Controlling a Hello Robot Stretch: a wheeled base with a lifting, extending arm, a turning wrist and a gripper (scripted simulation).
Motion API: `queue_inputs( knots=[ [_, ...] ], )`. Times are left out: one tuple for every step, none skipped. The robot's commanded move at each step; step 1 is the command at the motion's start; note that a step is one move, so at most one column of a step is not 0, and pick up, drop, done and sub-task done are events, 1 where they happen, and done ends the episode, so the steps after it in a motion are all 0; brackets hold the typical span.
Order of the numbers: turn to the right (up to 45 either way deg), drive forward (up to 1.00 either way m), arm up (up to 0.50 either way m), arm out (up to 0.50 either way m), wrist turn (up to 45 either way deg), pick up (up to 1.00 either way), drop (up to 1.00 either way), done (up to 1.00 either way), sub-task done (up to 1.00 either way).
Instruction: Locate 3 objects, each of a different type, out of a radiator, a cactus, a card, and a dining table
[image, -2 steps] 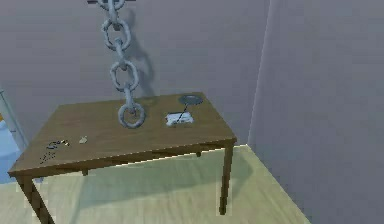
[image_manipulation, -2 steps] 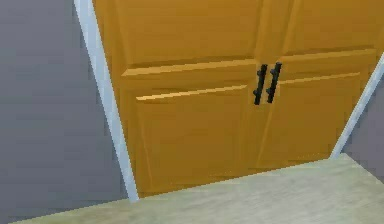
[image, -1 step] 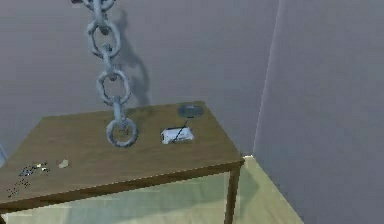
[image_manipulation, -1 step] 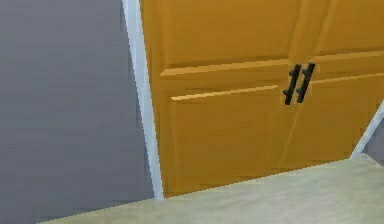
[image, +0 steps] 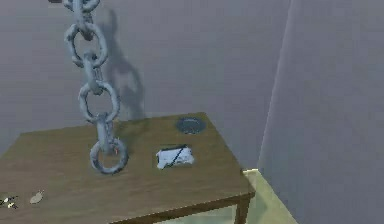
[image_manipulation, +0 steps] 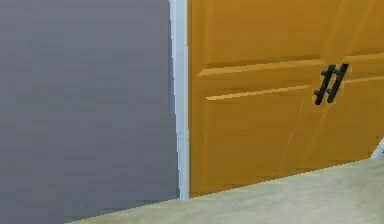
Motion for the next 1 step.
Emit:
queue_inputs(
  knots=[
    [45.0, 0.00, 0.00, 0.00, 0.0, 0.00, 0.00, 0.00, 0.00]
  ],
)
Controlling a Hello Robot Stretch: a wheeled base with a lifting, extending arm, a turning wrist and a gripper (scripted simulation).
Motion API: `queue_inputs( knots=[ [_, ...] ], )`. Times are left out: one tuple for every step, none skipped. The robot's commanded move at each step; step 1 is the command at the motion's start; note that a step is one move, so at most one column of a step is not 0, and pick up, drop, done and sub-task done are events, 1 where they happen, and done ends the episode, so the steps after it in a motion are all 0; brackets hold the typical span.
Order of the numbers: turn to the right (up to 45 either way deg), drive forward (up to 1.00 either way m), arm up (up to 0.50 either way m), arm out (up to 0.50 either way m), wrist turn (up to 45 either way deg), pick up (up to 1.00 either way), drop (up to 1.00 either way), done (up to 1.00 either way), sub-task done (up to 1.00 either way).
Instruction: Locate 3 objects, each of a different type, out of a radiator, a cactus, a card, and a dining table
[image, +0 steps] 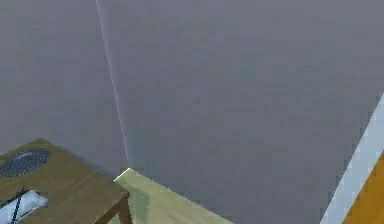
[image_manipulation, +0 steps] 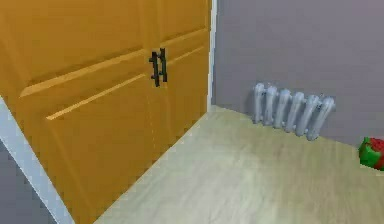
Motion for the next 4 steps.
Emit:
queue_inputs(
  knots=[
    [45.0, 0.00, 0.00, 0.00, 0.0, 0.00, 0.00, 0.00, 0.00],
    [45.0, 0.00, 0.00, 0.00, 0.0, 0.00, 0.00, 0.00, 0.00],
    [30.0, 0.00, 0.00, 0.00, 0.0, 0.00, 0.00, 0.00, 0.00],
    [0.0, 0.05, 0.00, 0.00, 0.0, 0.00, 0.00, 0.00, 0.00]
  ],
)
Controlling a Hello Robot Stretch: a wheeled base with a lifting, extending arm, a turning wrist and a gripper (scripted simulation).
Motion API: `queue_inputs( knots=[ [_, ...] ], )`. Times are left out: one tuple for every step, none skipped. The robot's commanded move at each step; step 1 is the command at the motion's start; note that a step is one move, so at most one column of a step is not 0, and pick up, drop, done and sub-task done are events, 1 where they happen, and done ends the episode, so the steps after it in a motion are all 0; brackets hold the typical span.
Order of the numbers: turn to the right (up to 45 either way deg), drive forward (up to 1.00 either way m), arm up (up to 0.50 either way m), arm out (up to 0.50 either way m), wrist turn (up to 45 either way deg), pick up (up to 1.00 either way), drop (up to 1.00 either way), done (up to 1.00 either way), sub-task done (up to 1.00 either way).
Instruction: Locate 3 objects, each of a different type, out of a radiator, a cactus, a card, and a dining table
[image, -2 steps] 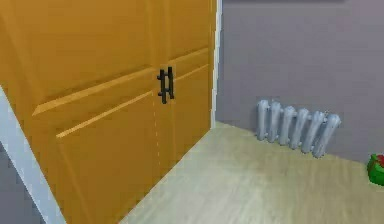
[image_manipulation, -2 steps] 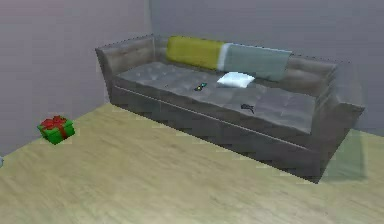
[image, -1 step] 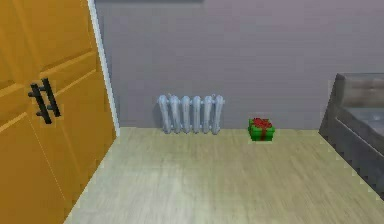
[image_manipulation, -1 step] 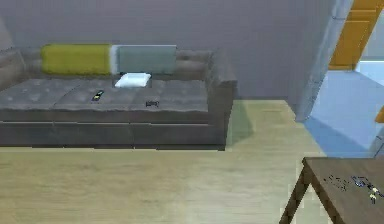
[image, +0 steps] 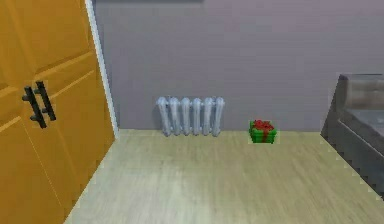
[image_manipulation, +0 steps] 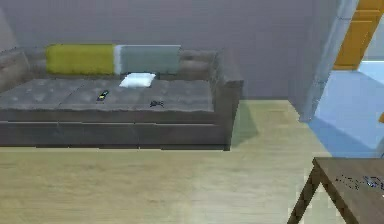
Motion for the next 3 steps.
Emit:
queue_inputs(
  knots=[
    [-45.0, 0.00, 0.00, 0.00, 0.0, 0.00, 0.00, 0.00, 0.00],
    [-12.0, 0.00, 0.00, 0.00, 0.0, 0.00, 0.00, 0.00, 0.00],
    [0.0, 0.30, 0.00, 0.00, 0.0, 0.00, 0.00, 0.00, 0.00]
  ],
)
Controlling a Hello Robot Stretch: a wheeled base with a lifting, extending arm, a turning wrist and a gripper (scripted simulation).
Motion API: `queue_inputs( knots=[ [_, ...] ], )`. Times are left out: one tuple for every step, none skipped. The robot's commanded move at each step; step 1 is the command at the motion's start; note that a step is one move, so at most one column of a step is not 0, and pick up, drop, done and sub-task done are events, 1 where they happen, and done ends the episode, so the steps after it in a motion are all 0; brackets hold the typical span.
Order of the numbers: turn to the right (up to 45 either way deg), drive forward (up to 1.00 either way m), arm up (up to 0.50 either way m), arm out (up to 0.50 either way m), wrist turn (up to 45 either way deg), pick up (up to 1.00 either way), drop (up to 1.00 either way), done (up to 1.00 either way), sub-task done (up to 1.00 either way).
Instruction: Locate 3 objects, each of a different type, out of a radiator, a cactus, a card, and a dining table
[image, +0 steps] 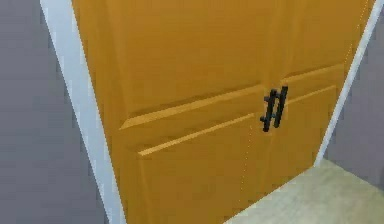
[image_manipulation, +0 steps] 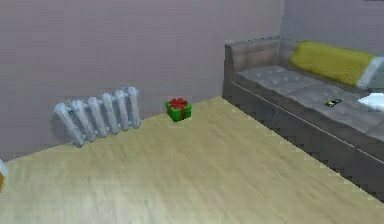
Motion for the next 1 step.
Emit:
queue_inputs(
  knots=[
    [-45.0, 0.00, 0.00, 0.00, 0.0, 0.00, 0.00, 0.00, 0.00]
  ],
)
